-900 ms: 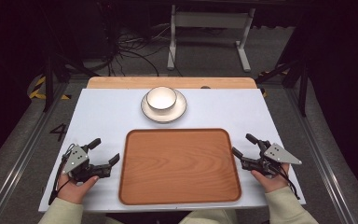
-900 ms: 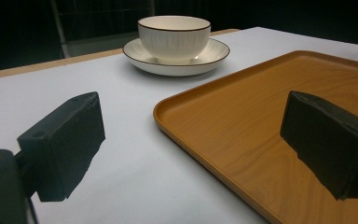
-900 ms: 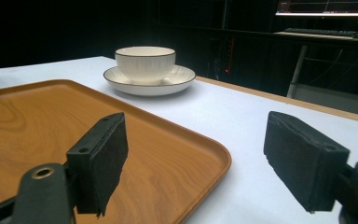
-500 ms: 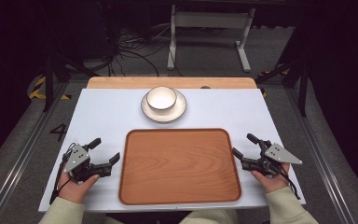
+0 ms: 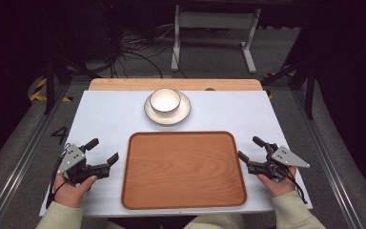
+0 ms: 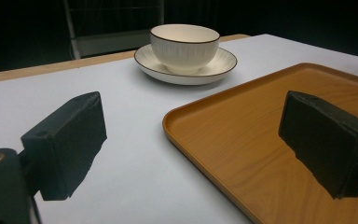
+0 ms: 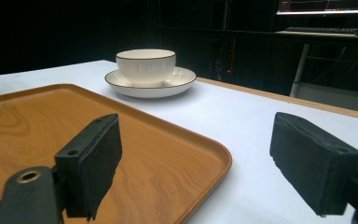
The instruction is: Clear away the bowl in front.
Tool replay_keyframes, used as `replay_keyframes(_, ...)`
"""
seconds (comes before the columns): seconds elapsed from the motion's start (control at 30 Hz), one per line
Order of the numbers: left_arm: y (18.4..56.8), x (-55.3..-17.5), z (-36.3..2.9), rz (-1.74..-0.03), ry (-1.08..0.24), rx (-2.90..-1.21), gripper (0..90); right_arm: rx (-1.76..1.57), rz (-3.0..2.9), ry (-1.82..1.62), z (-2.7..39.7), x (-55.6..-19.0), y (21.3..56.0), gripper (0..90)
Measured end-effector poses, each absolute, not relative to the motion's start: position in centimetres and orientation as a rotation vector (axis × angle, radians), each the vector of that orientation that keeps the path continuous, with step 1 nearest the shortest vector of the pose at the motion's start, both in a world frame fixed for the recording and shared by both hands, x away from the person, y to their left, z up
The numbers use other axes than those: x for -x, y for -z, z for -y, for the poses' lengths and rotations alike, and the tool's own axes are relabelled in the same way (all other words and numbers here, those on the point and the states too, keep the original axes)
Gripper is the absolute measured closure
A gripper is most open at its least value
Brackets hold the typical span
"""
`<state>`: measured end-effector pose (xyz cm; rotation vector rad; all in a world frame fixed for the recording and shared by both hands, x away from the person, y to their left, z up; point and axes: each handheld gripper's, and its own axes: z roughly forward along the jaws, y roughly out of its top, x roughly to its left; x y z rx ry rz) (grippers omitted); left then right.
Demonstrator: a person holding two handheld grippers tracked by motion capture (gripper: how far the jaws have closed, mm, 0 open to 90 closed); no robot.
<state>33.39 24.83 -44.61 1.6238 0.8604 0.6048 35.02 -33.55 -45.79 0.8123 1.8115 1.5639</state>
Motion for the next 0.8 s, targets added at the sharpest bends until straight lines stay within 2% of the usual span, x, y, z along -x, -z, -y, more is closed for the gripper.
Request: replay_keyframes(0.8,41.6,-32.7,-23.8,-0.863,-0.606,-1.632,10.4,-0.817,-1.817,-1.596,33.8,-35.1,45.9,16.7)
